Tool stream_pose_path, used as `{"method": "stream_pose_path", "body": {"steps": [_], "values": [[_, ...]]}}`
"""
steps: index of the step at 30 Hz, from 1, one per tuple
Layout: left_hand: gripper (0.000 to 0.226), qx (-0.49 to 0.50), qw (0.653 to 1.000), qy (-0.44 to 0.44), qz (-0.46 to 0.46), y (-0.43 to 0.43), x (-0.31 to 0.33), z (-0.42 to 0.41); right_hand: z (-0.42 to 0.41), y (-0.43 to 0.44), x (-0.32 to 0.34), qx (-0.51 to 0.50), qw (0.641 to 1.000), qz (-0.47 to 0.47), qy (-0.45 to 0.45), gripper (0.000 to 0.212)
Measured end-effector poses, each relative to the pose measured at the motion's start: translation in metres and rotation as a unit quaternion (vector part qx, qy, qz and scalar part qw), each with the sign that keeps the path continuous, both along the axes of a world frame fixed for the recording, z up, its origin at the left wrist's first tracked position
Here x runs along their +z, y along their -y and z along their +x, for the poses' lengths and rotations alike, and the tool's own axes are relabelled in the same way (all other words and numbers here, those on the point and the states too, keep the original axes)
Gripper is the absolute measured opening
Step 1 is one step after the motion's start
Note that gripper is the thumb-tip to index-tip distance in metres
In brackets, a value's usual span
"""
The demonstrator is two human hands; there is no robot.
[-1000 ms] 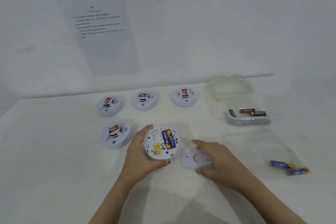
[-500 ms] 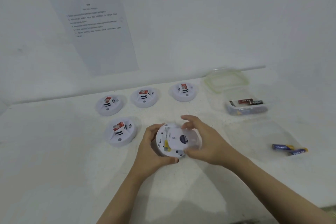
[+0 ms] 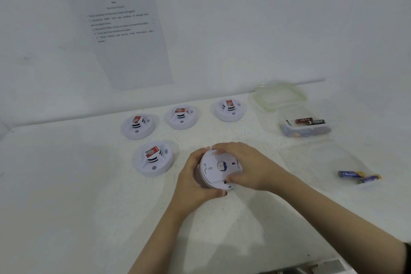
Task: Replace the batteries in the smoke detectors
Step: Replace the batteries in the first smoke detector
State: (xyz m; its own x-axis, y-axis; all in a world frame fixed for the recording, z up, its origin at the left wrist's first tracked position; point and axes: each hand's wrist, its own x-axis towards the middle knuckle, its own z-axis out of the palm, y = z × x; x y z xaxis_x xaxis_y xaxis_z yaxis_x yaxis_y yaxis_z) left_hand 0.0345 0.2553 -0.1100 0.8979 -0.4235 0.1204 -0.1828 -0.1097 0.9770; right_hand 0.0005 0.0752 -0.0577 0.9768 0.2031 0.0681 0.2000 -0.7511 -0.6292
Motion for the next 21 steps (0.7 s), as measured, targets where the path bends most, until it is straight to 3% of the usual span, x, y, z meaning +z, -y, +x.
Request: {"method": "stream_pose_path", "body": {"steps": [21], "values": [[0.093,0.01,1.0,0.009,0.014,0.0004,0.0013,-0.0029,-0.0039,-0.0025,-0.0004,-0.023,0.997,-0.06,0.051,0.056]]}}
